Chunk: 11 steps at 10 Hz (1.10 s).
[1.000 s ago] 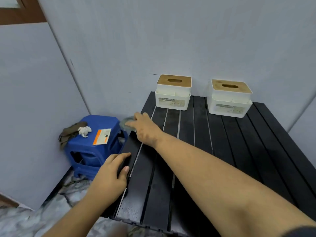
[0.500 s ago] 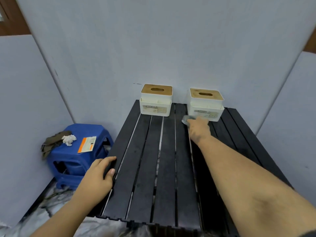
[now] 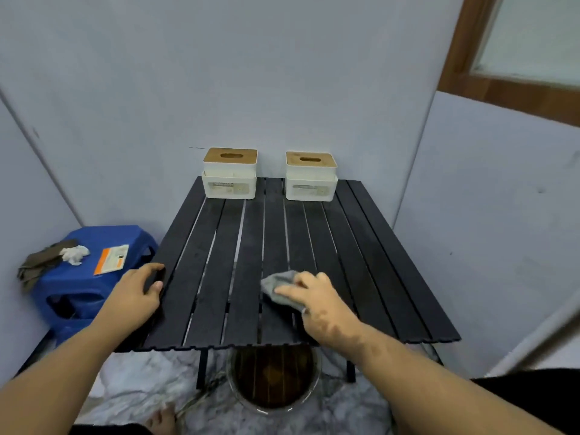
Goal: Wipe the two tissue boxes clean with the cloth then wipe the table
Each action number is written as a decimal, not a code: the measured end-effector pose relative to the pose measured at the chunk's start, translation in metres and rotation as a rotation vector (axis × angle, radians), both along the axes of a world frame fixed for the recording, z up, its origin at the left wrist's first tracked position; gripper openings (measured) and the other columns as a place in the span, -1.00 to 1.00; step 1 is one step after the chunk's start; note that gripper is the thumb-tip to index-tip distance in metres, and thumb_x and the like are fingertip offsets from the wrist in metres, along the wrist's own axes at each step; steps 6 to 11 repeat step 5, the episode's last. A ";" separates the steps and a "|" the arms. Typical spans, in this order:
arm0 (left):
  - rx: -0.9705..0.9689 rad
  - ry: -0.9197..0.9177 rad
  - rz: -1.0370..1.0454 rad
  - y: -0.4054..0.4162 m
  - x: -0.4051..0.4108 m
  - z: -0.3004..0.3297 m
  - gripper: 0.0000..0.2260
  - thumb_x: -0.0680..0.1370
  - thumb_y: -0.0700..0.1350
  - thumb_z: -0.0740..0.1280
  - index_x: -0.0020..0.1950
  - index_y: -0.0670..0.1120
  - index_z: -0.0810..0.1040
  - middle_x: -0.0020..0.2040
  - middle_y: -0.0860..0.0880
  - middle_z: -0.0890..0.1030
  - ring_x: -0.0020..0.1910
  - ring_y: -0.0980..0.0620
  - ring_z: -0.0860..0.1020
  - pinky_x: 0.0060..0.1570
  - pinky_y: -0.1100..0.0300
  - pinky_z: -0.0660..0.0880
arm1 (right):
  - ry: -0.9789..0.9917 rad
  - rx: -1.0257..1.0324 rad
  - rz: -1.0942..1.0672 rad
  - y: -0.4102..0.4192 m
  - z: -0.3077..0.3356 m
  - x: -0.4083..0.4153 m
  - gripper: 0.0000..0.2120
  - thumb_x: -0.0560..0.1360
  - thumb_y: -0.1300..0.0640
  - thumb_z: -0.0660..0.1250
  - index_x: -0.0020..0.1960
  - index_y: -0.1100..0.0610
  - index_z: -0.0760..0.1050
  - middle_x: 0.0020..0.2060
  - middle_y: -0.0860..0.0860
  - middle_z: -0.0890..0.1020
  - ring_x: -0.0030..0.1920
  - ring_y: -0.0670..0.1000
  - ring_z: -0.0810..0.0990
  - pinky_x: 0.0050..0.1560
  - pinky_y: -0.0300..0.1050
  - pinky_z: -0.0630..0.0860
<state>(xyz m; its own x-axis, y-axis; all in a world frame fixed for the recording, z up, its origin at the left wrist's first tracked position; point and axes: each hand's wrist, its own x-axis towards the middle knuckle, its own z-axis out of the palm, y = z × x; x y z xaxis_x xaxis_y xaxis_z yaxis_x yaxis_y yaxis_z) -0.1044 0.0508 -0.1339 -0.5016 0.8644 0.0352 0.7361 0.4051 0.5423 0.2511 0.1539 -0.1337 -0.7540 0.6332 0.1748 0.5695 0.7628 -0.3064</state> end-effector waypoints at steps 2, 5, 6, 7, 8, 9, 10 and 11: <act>-0.013 0.006 0.005 -0.004 0.008 0.003 -0.64 0.68 -0.15 0.24 0.49 -0.07 0.40 0.41 -0.25 0.34 0.35 -0.29 0.41 0.37 -0.15 0.32 | -0.072 0.077 0.063 -0.015 0.006 0.079 -0.44 0.46 0.34 0.21 0.37 -0.09 0.48 0.16 0.03 0.46 -0.01 0.09 0.33 0.02 0.01 0.46; -0.021 0.330 -0.012 0.002 0.065 0.029 -0.65 0.60 0.00 0.35 0.35 -0.07 0.52 0.43 -0.19 0.39 0.39 -0.26 0.36 0.23 -0.19 0.39 | -0.155 0.053 -0.608 0.034 0.008 0.162 -0.44 0.57 -0.08 0.31 0.53 -0.15 0.25 0.22 0.03 0.42 0.15 0.15 0.37 0.15 0.04 0.48; -0.021 0.330 -0.012 0.002 0.065 0.029 -0.65 0.60 0.00 0.35 0.35 -0.07 0.52 0.43 -0.19 0.39 0.39 -0.26 0.36 0.23 -0.19 0.39 | -0.155 0.053 -0.608 0.034 0.008 0.162 -0.44 0.57 -0.08 0.31 0.53 -0.15 0.25 0.22 0.03 0.42 0.15 0.15 0.37 0.15 0.04 0.48; -0.021 0.330 -0.012 0.002 0.065 0.029 -0.65 0.60 0.00 0.35 0.35 -0.07 0.52 0.43 -0.19 0.39 0.39 -0.26 0.36 0.23 -0.19 0.39 | -0.155 0.053 -0.608 0.034 0.008 0.162 -0.44 0.57 -0.08 0.31 0.53 -0.15 0.25 0.22 0.03 0.42 0.15 0.15 0.37 0.15 0.04 0.48; -0.021 0.330 -0.012 0.002 0.065 0.029 -0.65 0.60 0.00 0.35 0.35 -0.07 0.52 0.43 -0.19 0.39 0.39 -0.26 0.36 0.23 -0.19 0.39 | -0.155 0.053 -0.608 0.034 0.008 0.162 -0.44 0.57 -0.08 0.31 0.53 -0.15 0.25 0.22 0.03 0.42 0.15 0.15 0.37 0.15 0.04 0.48; -0.021 0.330 -0.012 0.002 0.065 0.029 -0.65 0.60 0.00 0.35 0.35 -0.07 0.52 0.43 -0.19 0.39 0.39 -0.26 0.36 0.23 -0.19 0.39 | -0.155 0.053 -0.608 0.034 0.008 0.162 -0.44 0.57 -0.08 0.31 0.53 -0.15 0.25 0.22 0.03 0.42 0.15 0.15 0.37 0.15 0.04 0.48; -0.021 0.330 -0.012 0.002 0.065 0.029 -0.65 0.60 0.00 0.35 0.35 -0.07 0.52 0.43 -0.19 0.39 0.39 -0.26 0.36 0.23 -0.19 0.39 | -0.155 0.053 -0.608 0.034 0.008 0.162 -0.44 0.57 -0.08 0.31 0.53 -0.15 0.25 0.22 0.03 0.42 0.15 0.15 0.37 0.15 0.04 0.48; -0.021 0.330 -0.012 0.002 0.065 0.029 -0.65 0.60 0.00 0.35 0.35 -0.07 0.52 0.43 -0.19 0.39 0.39 -0.26 0.36 0.23 -0.19 0.39 | -0.155 0.053 -0.608 0.034 0.008 0.162 -0.44 0.57 -0.08 0.31 0.53 -0.15 0.25 0.22 0.03 0.42 0.15 0.15 0.37 0.15 0.04 0.48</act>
